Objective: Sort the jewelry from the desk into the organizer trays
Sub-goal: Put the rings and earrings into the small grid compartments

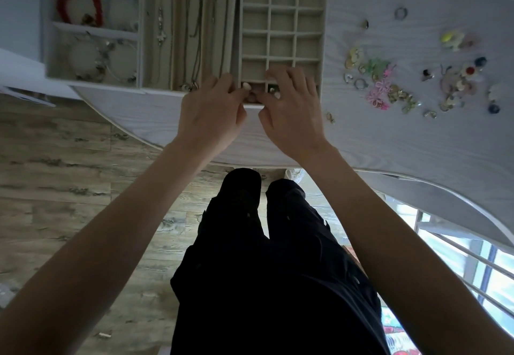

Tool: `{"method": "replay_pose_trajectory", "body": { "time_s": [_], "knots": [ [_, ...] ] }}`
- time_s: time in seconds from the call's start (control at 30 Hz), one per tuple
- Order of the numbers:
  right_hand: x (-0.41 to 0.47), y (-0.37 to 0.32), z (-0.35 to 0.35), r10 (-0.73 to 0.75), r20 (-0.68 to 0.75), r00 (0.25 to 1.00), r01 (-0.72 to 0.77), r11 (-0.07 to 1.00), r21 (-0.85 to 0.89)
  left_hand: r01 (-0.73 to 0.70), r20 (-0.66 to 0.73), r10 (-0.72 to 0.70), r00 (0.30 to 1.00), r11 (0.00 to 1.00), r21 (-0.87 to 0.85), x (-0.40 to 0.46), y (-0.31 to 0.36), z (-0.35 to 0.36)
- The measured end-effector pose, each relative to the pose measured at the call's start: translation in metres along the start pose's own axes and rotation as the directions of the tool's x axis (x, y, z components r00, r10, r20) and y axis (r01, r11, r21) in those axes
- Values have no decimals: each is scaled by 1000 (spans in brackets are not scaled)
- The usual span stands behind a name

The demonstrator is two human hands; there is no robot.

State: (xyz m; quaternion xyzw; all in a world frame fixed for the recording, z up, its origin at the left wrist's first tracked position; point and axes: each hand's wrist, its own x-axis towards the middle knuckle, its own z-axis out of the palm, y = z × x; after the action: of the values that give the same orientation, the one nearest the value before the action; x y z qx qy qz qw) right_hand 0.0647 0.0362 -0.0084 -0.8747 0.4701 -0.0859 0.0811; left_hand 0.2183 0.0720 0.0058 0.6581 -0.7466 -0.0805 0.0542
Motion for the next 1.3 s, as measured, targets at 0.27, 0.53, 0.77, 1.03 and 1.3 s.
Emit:
{"method": "replay_pose_trajectory", "body": {
  "time_s": [0.27, 0.53, 0.77, 1.03, 1.3],
  "knots": [
    [1, 3, -1, -23, 16, 1000, 23, 1000, -19, 4, -39, -5, 999, 1000, -16, -1, -1, -2],
    [-1, -1, -2, -34, 9, 999, 35, 996, -87, -3, -13, 3, 1000, 1000, -3, 1, 1, 0],
    [-3, 4, 1, -30, 42, 999, 30, 999, -22, 30, -21, -32, 999, 996, -87, 2, -2, -2],
    [-29, 40, -46, 122, -162, 979, -81, 968, 239, 12, -69, -54, 996, 863, -506, 11, 37, -14],
    [-125, 162, -110, 570, -125, 812, -522, 805, 283, -42, 117, 219, 969, 608, -793, 97, 181, -5]
  ]
}}
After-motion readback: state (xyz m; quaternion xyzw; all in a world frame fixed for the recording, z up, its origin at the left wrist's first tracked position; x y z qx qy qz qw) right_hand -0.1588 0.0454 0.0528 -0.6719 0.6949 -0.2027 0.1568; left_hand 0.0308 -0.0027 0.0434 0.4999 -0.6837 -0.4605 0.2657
